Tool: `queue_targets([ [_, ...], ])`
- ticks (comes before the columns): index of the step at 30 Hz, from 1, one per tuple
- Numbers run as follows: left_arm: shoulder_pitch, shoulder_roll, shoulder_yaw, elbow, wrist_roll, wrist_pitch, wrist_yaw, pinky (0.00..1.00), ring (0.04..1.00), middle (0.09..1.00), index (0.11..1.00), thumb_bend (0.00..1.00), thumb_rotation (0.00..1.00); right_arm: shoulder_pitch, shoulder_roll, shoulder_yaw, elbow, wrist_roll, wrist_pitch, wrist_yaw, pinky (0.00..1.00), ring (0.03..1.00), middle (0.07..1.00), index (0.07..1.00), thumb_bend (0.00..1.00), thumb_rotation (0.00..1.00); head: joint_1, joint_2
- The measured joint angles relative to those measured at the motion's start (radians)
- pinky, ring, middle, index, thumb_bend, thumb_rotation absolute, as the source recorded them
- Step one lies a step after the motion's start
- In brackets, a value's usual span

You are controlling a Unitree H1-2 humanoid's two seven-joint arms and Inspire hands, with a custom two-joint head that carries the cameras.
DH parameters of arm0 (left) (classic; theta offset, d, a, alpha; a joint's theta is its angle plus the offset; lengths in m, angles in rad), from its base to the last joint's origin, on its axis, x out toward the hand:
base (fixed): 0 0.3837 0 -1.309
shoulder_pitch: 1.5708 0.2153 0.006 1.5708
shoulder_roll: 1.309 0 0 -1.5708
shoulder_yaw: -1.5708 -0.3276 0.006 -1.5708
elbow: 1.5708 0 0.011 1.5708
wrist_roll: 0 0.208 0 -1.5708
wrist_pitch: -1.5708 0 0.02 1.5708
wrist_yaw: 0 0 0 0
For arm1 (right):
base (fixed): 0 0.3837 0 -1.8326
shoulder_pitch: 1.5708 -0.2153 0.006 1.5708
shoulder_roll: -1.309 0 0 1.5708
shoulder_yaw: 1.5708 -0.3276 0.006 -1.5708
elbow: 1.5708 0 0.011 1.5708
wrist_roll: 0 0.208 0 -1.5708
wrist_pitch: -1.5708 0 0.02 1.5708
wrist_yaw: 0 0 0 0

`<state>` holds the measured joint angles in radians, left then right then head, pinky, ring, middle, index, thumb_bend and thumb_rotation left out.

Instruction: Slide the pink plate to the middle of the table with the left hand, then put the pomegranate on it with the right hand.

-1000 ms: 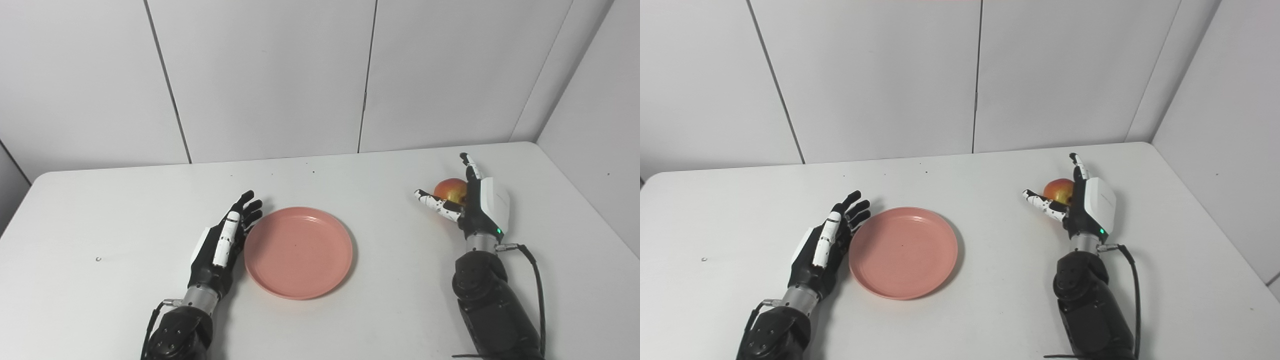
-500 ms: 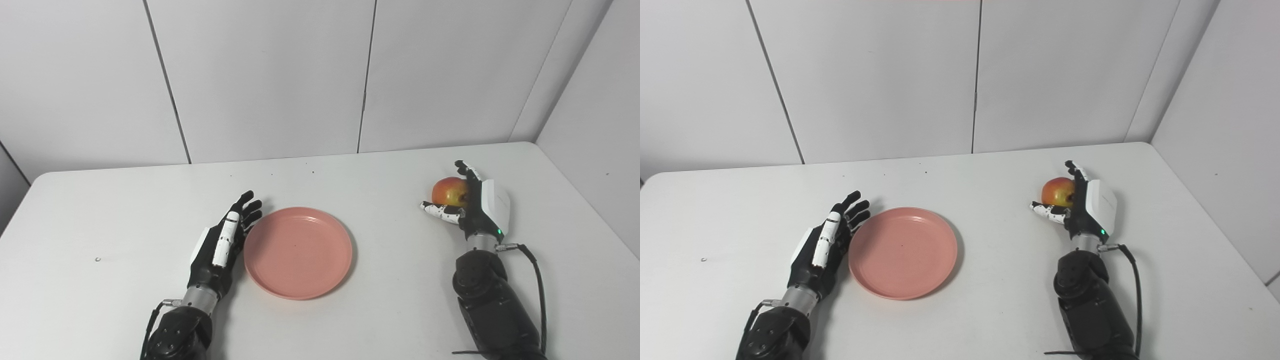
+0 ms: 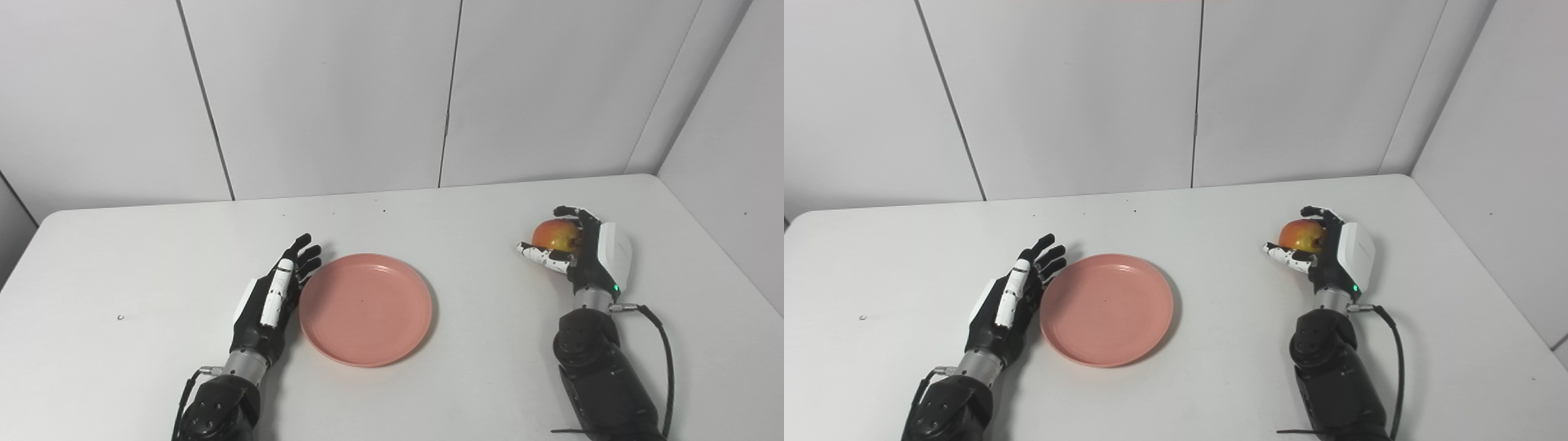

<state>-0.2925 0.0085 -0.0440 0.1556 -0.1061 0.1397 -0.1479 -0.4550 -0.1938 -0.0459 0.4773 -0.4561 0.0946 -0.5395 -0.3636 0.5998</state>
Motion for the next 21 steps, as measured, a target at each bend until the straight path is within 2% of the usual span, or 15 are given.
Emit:
queue_targets([
  [4, 0.000, 0.000, -0.001, -0.002, 0.000, 0.002, 0.000, 0.88, 0.905, 0.898, 0.893, 0.42, 1.00, 0.004, 0.001, 0.003, 0.000, 0.002, -0.006, -0.016, 0.22, 0.397, 0.510, 0.591, 0.52, 0.00, 0.000, 0.003],
  [10, 0.000, 0.000, -0.001, -0.002, 0.001, 0.002, 0.001, 0.88, 0.903, 0.892, 0.889, 0.41, 1.00, 0.017, 0.012, 0.003, -0.011, 0.013, -0.035, -0.018, 0.35, 0.415, 0.523, 0.579, 0.52, 0.00, 0.011, 0.006],
  [13, 0.000, 0.000, -0.001, -0.002, 0.001, 0.001, 0.001, 0.89, 0.904, 0.892, 0.888, 0.42, 1.00, 0.030, 0.027, 0.008, -0.042, 0.013, -0.048, -0.022, 0.37, 0.423, 0.522, 0.572, 0.52, 0.00, 0.012, 0.006],
  [17, 0.000, -0.001, -0.001, -0.002, 0.001, 0.001, 0.002, 0.88, 0.898, 0.889, 0.878, 0.41, 1.00, 0.041, 0.048, 0.043, -0.097, 0.011, -0.085, -0.019, 0.39, 0.410, 0.504, 0.535, 0.51, 0.00, 0.015, 0.009],
  [21, 0.000, -0.007, -0.001, -0.004, 0.001, 0.001, 0.005, 0.88, 0.899, 0.890, 0.881, 0.41, 1.00, 0.045, 0.072, 0.072, -0.164, 0.011, -0.091, 0.004, 0.40, 0.409, 0.500, 0.538, 0.51, 0.00, 0.017, 0.009],
])
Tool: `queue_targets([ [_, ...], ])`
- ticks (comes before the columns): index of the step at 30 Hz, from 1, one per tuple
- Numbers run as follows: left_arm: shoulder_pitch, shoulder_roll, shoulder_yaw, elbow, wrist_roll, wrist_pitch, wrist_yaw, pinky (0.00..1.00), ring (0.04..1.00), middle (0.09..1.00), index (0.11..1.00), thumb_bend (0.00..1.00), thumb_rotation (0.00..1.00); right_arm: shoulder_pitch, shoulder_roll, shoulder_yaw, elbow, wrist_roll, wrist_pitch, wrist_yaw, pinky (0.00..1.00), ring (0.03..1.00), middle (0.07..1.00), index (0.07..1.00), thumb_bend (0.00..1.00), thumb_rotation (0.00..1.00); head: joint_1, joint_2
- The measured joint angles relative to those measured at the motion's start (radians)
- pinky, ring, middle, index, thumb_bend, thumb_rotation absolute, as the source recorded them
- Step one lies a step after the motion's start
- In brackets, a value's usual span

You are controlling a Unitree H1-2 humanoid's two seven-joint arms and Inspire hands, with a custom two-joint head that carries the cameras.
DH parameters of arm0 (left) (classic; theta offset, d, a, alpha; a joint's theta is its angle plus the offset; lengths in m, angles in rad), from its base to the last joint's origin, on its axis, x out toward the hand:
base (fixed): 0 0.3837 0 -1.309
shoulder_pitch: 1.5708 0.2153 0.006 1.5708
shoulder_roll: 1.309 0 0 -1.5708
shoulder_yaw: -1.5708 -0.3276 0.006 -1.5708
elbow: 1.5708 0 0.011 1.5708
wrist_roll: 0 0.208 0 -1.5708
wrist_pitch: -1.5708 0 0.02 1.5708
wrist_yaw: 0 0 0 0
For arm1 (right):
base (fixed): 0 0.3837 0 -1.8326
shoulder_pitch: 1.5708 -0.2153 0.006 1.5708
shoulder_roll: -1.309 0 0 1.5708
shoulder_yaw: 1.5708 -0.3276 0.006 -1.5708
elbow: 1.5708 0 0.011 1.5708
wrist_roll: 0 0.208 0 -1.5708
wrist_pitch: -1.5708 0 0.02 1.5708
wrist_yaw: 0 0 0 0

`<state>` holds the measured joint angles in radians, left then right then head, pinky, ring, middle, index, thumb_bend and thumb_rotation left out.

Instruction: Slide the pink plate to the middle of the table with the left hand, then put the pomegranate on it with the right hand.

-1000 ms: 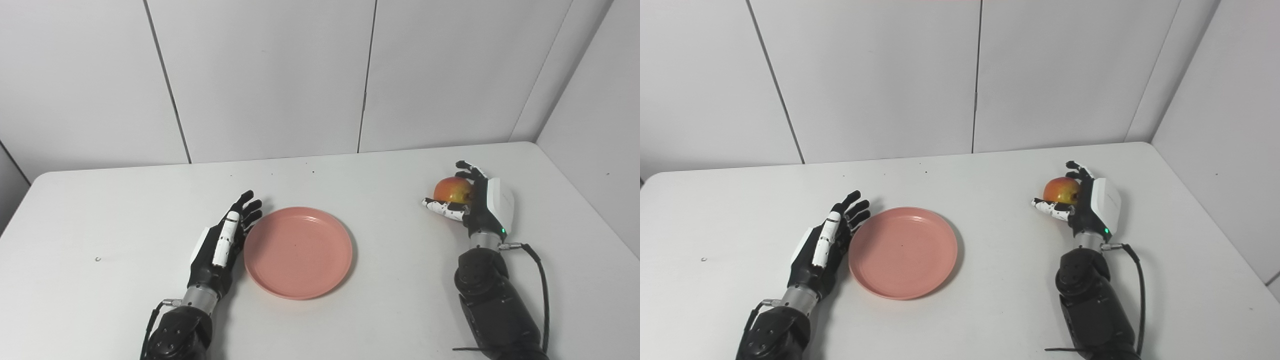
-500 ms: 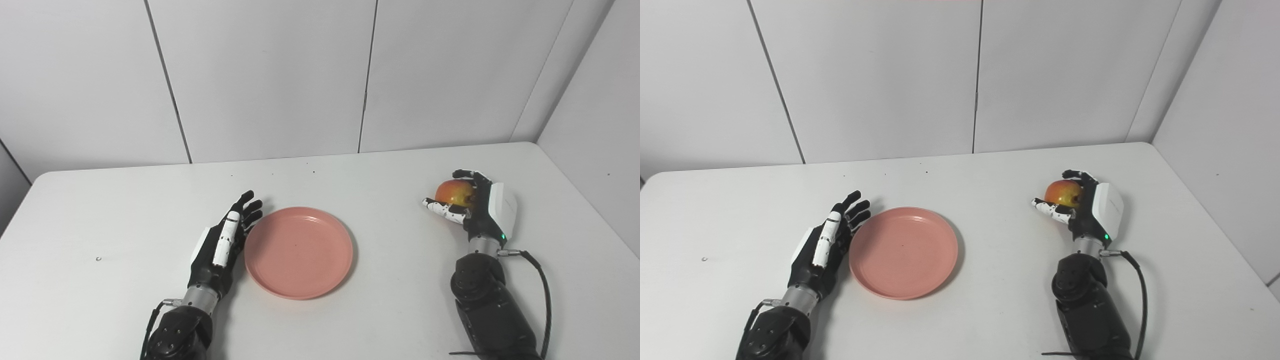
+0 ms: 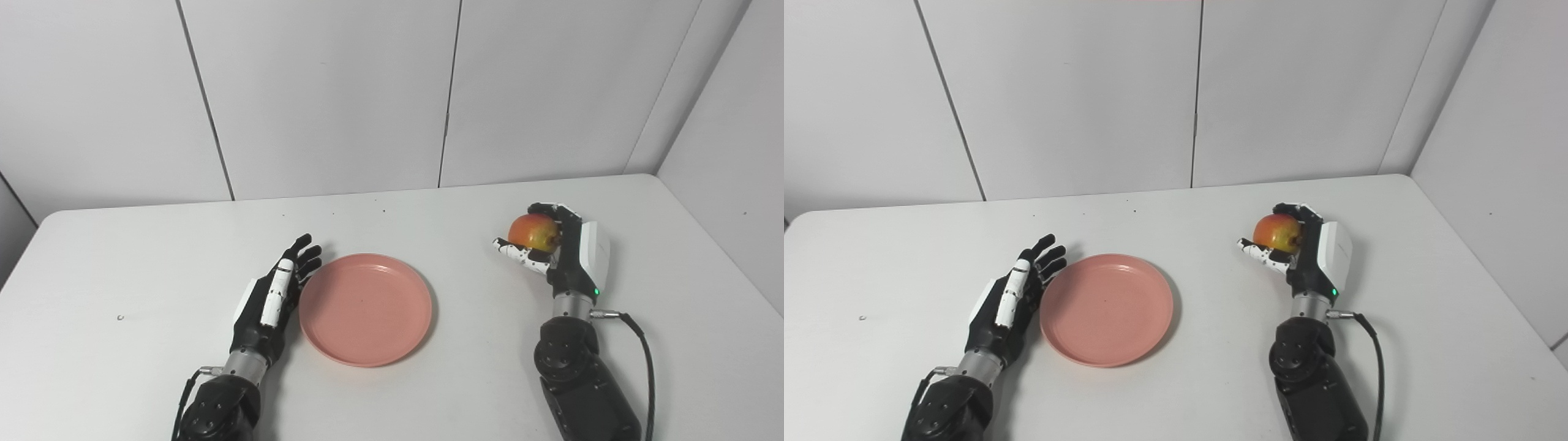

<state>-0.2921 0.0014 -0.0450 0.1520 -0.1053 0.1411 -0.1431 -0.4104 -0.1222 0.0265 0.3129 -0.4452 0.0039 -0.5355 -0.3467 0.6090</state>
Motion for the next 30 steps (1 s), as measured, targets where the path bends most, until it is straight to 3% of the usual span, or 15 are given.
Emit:
queue_targets([
  [5, 0.000, -0.005, 0.000, -0.003, 0.000, 0.003, 0.000, 0.89, 0.906, 0.896, 0.888, 0.42, 1.00, 0.005, 0.023, 0.033, -0.017, -0.009, -0.003, 0.020, 0.35, 0.390, 0.493, 0.551, 0.51, 0.00, 0.005, 0.000],
  [10, 0.000, -0.005, 0.000, -0.002, 0.000, 0.000, 0.000, 0.89, 0.900, 0.891, 0.880, 0.41, 1.00, 0.015, 0.042, 0.066, -0.053, -0.017, -0.005, 0.044, 0.39, 0.408, 0.499, 0.539, 0.51, 0.00, 0.011, 0.002],
  [19, 0.000, -0.009, -0.001, -0.002, 0.004, 0.000, 0.009, 0.88, 0.897, 0.892, 0.884, 0.42, 1.00, 0.021, 0.068, 0.110, -0.085, -0.030, -0.011, 0.087, 0.35, 0.390, 0.479, 0.558, 0.51, 0.00, 0.038, 0.005],
  [30, 0.000, -0.018, -0.008, -0.002, 0.024, 0.000, 0.022, 0.88, 0.900, 0.892, 0.884, 0.39, 1.00, 0.023, 0.080, 0.168, -0.085, -0.047, -0.061, 0.119, 0.38, 0.407, 0.478, 0.551, 0.51, 0.00, 0.092, 0.011],
])
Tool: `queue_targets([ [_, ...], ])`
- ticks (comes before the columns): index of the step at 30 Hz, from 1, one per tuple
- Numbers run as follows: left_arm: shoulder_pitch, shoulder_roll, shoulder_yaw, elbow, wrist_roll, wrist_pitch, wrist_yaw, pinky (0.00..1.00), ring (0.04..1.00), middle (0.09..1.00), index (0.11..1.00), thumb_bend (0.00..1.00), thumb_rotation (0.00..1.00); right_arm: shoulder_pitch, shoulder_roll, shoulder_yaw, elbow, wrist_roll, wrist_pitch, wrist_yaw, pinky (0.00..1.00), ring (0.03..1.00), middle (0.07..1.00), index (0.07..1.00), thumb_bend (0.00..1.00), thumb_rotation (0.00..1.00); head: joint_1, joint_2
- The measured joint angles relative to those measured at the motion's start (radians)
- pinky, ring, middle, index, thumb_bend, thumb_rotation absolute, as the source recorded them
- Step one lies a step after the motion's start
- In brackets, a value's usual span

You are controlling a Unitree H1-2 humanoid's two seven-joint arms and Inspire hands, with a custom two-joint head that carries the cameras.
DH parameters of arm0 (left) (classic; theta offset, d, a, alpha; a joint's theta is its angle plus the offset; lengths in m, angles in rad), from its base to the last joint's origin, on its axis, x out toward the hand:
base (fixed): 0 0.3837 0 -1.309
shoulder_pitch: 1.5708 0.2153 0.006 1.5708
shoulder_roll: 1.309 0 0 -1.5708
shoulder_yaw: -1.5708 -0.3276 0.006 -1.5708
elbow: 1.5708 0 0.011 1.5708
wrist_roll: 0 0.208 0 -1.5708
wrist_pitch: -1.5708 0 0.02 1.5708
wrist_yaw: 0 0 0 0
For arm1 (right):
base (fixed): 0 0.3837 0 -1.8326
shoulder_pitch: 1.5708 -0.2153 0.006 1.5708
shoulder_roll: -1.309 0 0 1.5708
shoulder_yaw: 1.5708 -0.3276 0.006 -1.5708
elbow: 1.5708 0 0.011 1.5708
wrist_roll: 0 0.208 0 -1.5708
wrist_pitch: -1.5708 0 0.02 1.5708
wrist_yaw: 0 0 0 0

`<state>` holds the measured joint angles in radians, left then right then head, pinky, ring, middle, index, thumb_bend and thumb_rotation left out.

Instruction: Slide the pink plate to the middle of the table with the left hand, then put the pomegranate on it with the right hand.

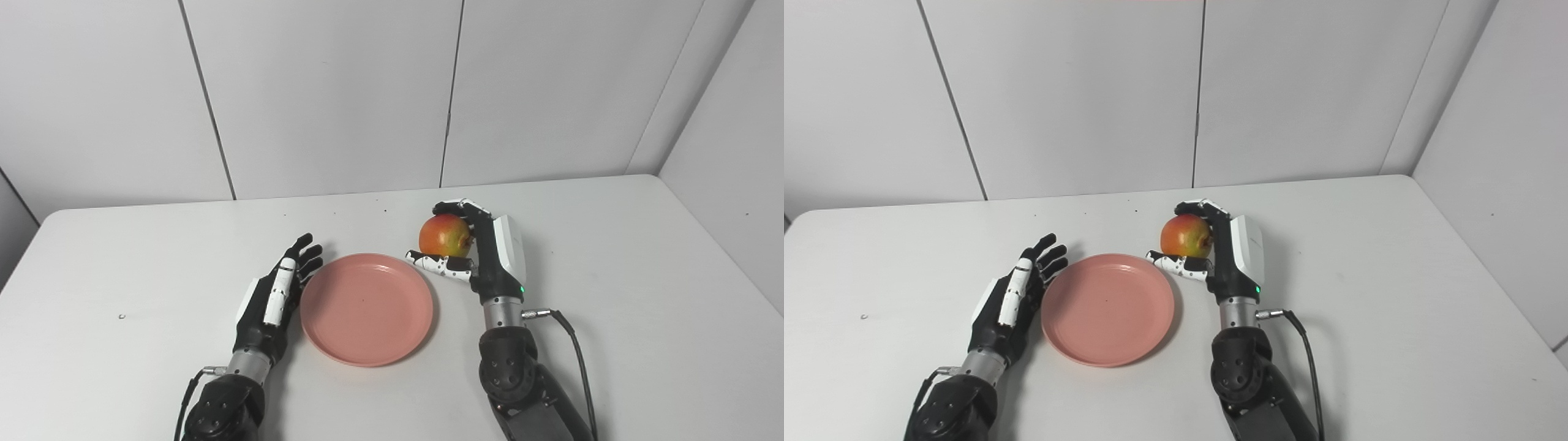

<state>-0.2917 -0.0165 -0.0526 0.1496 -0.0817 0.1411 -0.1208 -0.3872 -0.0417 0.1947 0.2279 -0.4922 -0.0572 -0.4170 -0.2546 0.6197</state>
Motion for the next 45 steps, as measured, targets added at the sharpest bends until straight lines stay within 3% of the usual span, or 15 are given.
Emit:
queue_targets([
  [11, 0.002, -0.003, -0.015, 0.000, 0.025, -0.007, 0.023, 0.87, 0.888, 0.880, 0.869, 0.35, 1.00, 0.016, 0.020, 0.051, 0.001, -0.008, -0.036, 0.054, 0.36, 0.396, 0.482, 0.550, 0.51, 0.00, 0.051, 0.006],
  [17, 0.002, -0.007, -0.016, 0.001, 0.025, -0.006, 0.030, 0.88, 0.899, 0.894, 0.880, 0.36, 1.00, 0.028, 0.022, 0.088, 0.001, -0.019, -0.038, 0.095, 0.27, 0.368, 0.463, 0.556, 0.50, 0.00, 0.095, 0.009],
  [18, 0.002, -0.007, -0.018, 0.001, 0.025, -0.006, 0.030, 0.88, 0.901, 0.897, 0.882, 0.36, 1.00, 0.029, 0.022, 0.096, 0.001, -0.026, -0.039, 0.099, 0.26, 0.385, 0.486, 0.524, 0.51, 0.00, 0.100, 0.011],
  [29, 0.002, -0.007, -0.034, 0.007, 0.041, -0.021, 0.042, 0.85, 0.888, 0.890, 0.867, 0.36, 1.00, 0.056, 0.029, 0.130, 0.005, -0.047, -0.062, 0.131, 0.19, 0.407, 0.504, 0.490, 0.51, 0.00, 0.173, 0.012],
  [41, -0.001, -0.008, -0.043, 0.018, 0.062, -0.036, 0.049, 0.87, 0.904, 0.899, 0.886, 0.36, 1.00, 0.057, 0.028, 0.160, 0.034, -0.086, -0.113, 0.145, 0.21, 0.394, 0.508, 0.490, 0.51, 0.00, 0.195, 0.009],
  [45, -0.001, -0.012, -0.044, 0.020, 0.063, -0.036, 0.050, 0.89, 0.904, 0.899, 0.899, 0.37, 1.00, 0.047, 0.028, 0.168, 0.048, -0.098, -0.119, 0.145, 0.26, 0.400, 0.517, 0.491, 0.51, 0.00, 0.193, 0.011],
])
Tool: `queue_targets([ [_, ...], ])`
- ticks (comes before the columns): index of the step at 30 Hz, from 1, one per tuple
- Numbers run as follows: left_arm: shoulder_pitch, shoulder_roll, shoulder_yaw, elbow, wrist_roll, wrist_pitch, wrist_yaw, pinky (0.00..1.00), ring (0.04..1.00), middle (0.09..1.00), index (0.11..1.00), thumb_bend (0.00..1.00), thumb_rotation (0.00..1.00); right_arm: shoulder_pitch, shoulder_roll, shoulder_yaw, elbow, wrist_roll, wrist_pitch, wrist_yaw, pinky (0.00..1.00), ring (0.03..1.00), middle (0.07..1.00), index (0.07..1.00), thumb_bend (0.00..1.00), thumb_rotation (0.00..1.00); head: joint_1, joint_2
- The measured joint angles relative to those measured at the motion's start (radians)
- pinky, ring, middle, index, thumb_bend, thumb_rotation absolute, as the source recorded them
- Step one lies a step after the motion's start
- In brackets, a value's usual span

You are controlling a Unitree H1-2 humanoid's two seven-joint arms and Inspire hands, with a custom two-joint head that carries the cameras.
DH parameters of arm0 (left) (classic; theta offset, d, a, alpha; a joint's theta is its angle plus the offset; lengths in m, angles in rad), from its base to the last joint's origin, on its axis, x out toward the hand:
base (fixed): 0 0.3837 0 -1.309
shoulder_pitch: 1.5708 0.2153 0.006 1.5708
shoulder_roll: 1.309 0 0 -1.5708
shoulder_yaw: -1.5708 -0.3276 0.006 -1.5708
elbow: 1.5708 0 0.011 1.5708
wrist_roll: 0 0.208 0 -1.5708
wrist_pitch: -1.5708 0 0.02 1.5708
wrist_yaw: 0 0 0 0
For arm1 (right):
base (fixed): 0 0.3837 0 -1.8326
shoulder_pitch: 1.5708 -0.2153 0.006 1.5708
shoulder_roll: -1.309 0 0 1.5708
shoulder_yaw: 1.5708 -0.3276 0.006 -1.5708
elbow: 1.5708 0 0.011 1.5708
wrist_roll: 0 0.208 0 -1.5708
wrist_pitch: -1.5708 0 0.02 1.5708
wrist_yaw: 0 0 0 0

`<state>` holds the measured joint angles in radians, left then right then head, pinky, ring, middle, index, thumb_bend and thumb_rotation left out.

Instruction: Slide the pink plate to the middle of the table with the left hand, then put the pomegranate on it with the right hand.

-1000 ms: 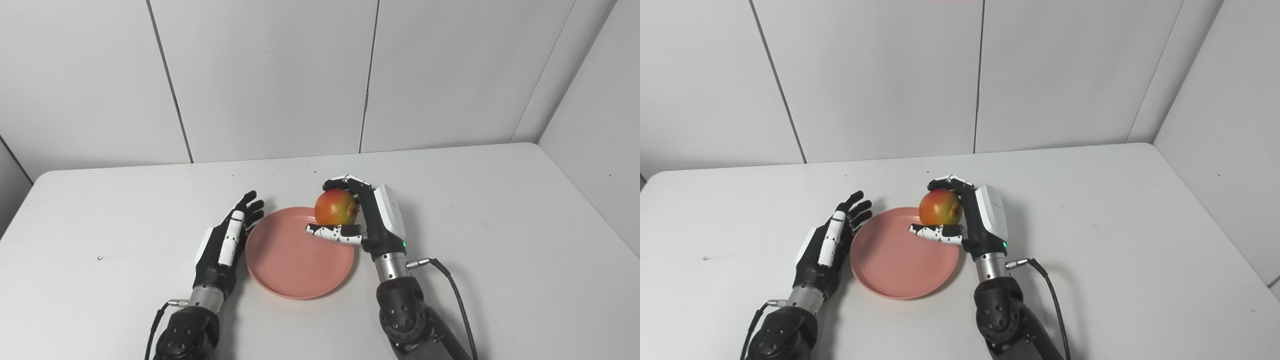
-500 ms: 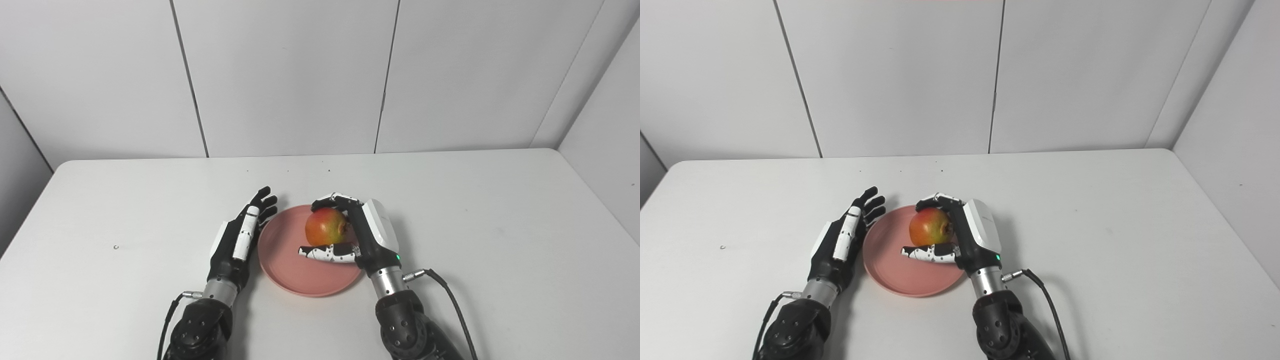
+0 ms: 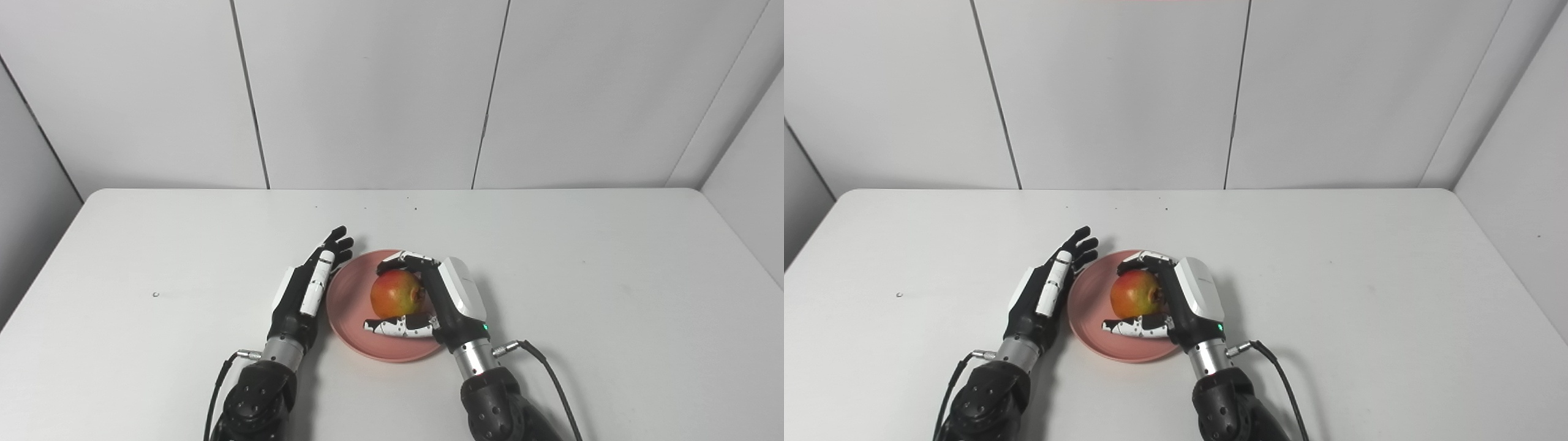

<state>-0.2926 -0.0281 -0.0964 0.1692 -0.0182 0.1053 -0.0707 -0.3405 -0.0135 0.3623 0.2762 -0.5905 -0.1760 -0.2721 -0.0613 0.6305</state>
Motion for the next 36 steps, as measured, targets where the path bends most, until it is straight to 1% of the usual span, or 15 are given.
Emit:
queue_targets([
  [3, 0.000, -0.002, 0.000, 0.000, 0.000, 0.000, 0.000, 0.88, 0.906, 0.899, 0.894, 0.37, 1.00, -0.002, 0.000, 0.004, 0.001, -0.010, 0.000, 0.001, 0.28, 0.375, 0.476, 0.548, 0.50, 0.00, 0.000, -0.002],
  [4, 0.000, -0.002, 0.000, 0.000, 0.000, 0.000, 0.000, 0.88, 0.904, 0.897, 0.890, 0.36, 1.00, -0.003, -0.001, 0.005, 0.003, -0.015, 0.000, 0.001, 0.32, 0.384, 0.477, 0.555, 0.50, 0.00, 0.000, 0.000],
  [9, 0.000, -0.009, 0.002, 0.002, 0.000, 0.000, 0.007, 0.88, 0.904, 0.899, 0.882, 0.34, 1.00, -0.029, -0.005, 0.010, 0.039, -0.030, -0.030, -0.003, 0.43, 0.415, 0.495, 0.553, 0.51, 0.00, 0.000, 0.000],
  [10, -0.001, -0.011, 0.003, 0.004, 0.000, -0.002, 0.007, 0.89, 0.907, 0.901, 0.880, 0.34, 1.00, -0.032, -0.006, 0.011, 0.042, -0.030, -0.035, -0.003, 0.49, 0.466, 0.502, 0.530, 0.51, 0.00, -0.002, 0.002],
  [11, -0.001, -0.011, 0.003, 0.007, 0.000, -0.005, 0.007, 0.89, 0.904, 0.897, 0.874, 0.34, 1.00, -0.034, -0.006, 0.012, 0.045, -0.032, -0.036, -0.002, 0.56, 0.595, 0.600, 0.508, 0.50, 0.06, -0.002, 0.002],
  [12, -0.003, -0.011, 0.003, 0.011, 0.000, -0.008, 0.007, 0.89, 0.903, 0.896, 0.873, 0.35, 1.00, -0.036, -0.006, 0.012, 0.048, -0.038, -0.037, -0.003, 0.56, 0.610, 0.621, 0.506, 0.50, 0.08, -0.002, 0.002],
  [13, -0.005, -0.011, 0.003, 0.015, -0.001, -0.010, 0.007, 0.88, 0.900, 0.894, 0.872, 0.34, 1.00, -0.037, -0.007, 0.014, 0.050, -0.044, -0.038, -0.004, 0.60, 0.653, 0.674, 0.502, 0.50, 0.11, -0.003, 0.002],
  [15, -0.006, -0.011, 0.004, 0.020, -0.001, -0.015, 0.007, 0.87, 0.894, 0.892, 0.870, 0.34, 1.00, -0.040, -0.009, 0.018, 0.053, -0.062, -0.039, -0.010, 0.65, 0.704, 0.730, 0.500, 0.50, 0.13, -0.002, 0.002],
  [24, -0.006, -0.014, 0.007, 0.023, -0.002, -0.019, 0.006, 0.89, 0.910, 0.910, 0.898, 0.34, 1.00, -0.043, -0.013, 0.023, 0.054, -0.092, -0.038, 0.009, 0.71, 0.765, 0.775, 0.499, 0.50, 0.16, -0.003, 0.002],
  [25, -0.006, -0.014, 0.007, 0.023, -0.002, -0.019, 0.006, 0.89, 0.911, 0.912, 0.901, 0.34, 1.00, -0.043, -0.014, 0.023, 0.054, -0.095, -0.036, 0.016, 0.73, 0.777, 0.784, 0.625, 0.54, 0.25, -0.002, 0.002],
  [26, -0.007, -0.014, 0.007, 0.023, -0.002, -0.019, 0.005, 0.89, 0.915, 0.915, 0.906, 0.34, 1.00, -0.043, -0.015, 0.023, 0.053, -0.097, -0.036, 0.023, 0.75, 0.793, 0.794, 0.708, 0.56, 0.33, -0.002, 0.002],
  [27, -0.007, -0.014, 0.006, 0.023, -0.002, -0.020, 0.004, 0.89, 0.917, 0.916, 0.906, 0.35, 1.00, -0.043, -0.017, 0.023, 0.052, -0.098, -0.035, 0.027, 0.77, 0.801, 0.800, 0.743, 0.58, 0.37, 0.000, 0.003],
  [32, -0.007, -0.014, 0.006, 0.023, -0.002, -0.019, 0.001, 0.90, 0.921, 0.915, 0.891, 0.35, 1.00, -0.041, -0.024, 0.023, 0.046, -0.108, -0.030, 0.045, 0.82, 0.821, 0.816, 0.781, 0.59, 0.41, -0.002, 0.005],
  [33, -0.007, -0.014, 0.006, 0.022, -0.002, -0.018, 0.001, 0.89, 0.923, 0.916, 0.891, 0.35, 1.00, -0.039, -0.025, 0.023, 0.043, -0.109, -0.028, 0.049, 0.84, 0.831, 0.823, 0.789, 0.59, 0.43, 0.000, 0.005],
  [36, -0.007, -0.014, 0.006, 0.019, -0.002, -0.013, 0.001, 0.89, 0.925, 0.918, 0.897, 0.35, 1.00, -0.031, -0.028, 0.023, 0.031, -0.112, -0.009, 0.072, 0.86, 0.841, 0.831, 0.803, 0.60, 0.47, -0.002, 0.005],
])
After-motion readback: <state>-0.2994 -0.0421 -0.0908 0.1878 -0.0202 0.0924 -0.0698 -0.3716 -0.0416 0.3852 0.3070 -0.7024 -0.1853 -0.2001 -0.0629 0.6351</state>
